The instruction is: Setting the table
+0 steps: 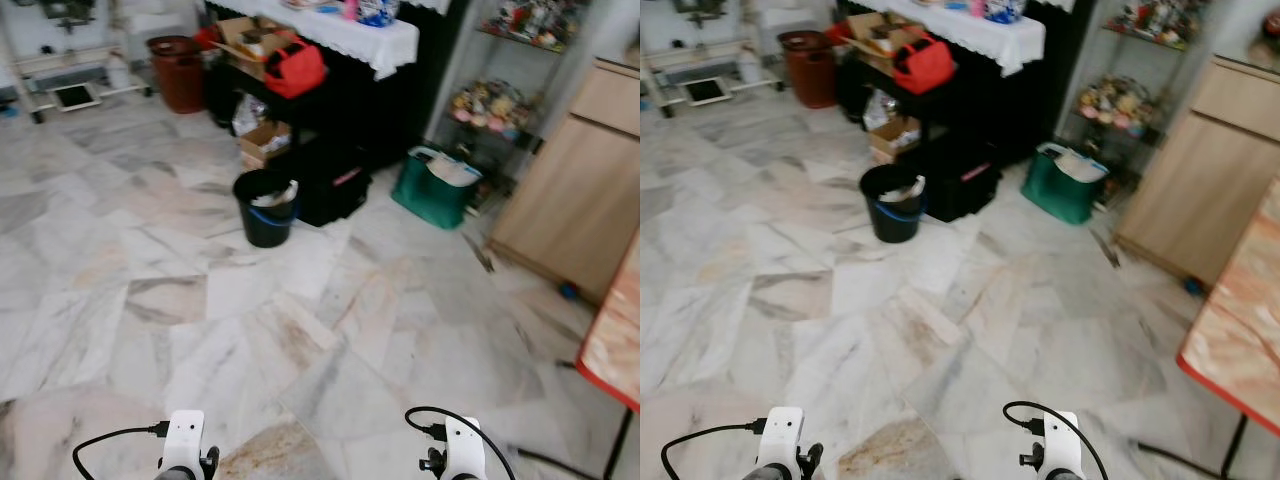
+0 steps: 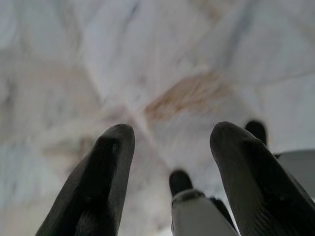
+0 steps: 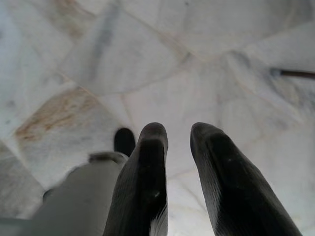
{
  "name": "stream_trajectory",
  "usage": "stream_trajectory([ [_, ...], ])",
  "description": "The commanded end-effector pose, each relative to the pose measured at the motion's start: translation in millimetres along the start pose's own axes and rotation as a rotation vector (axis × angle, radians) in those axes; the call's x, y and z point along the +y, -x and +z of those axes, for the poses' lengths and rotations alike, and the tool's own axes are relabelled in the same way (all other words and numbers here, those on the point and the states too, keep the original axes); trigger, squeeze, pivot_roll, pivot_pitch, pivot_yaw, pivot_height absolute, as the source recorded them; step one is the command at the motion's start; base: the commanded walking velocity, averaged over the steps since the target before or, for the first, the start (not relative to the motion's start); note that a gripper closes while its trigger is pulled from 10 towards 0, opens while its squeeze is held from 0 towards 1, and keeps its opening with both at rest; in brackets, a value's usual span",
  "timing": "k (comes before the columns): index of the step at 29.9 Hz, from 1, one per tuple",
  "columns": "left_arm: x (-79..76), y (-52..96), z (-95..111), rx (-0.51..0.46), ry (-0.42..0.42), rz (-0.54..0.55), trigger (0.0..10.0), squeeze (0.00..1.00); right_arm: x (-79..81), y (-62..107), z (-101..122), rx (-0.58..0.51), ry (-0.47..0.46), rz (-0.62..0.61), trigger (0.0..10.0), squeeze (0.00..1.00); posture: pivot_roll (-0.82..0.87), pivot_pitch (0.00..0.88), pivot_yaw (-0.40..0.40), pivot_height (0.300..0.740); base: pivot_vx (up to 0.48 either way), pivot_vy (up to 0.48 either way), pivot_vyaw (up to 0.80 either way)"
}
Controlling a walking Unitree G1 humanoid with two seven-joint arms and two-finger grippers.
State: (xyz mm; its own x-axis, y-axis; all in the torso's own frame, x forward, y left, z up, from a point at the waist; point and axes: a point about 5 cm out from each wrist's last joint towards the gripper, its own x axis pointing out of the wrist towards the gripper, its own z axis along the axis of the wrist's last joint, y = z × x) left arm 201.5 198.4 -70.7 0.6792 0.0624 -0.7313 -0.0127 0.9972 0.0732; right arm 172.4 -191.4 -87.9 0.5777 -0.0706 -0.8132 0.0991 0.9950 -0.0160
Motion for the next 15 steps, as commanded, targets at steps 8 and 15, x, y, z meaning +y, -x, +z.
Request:
stream_trajectory([
  [8, 3.5, 1.9, -6.8, 0.022, -0.001, 0.012, 10.0, 0.00, 1.6, -0.9, 4.1, -0.008, -0.002, 0.002, 10.0, 0.00, -0.02, 0.078, -0.038, 0.740, 0.000, 0.000, -0.66],
  [15, 7.1, 1.8, -5.1, 0.015, 0.008, 0.020, 10.0, 0.00, 0.4, -0.8, 3.7, -0.008, -0.005, -0.005, 10.0, 0.00, -0.02, 0.080, -0.039, 0.740, 0.000, 0.000, -0.66],
])
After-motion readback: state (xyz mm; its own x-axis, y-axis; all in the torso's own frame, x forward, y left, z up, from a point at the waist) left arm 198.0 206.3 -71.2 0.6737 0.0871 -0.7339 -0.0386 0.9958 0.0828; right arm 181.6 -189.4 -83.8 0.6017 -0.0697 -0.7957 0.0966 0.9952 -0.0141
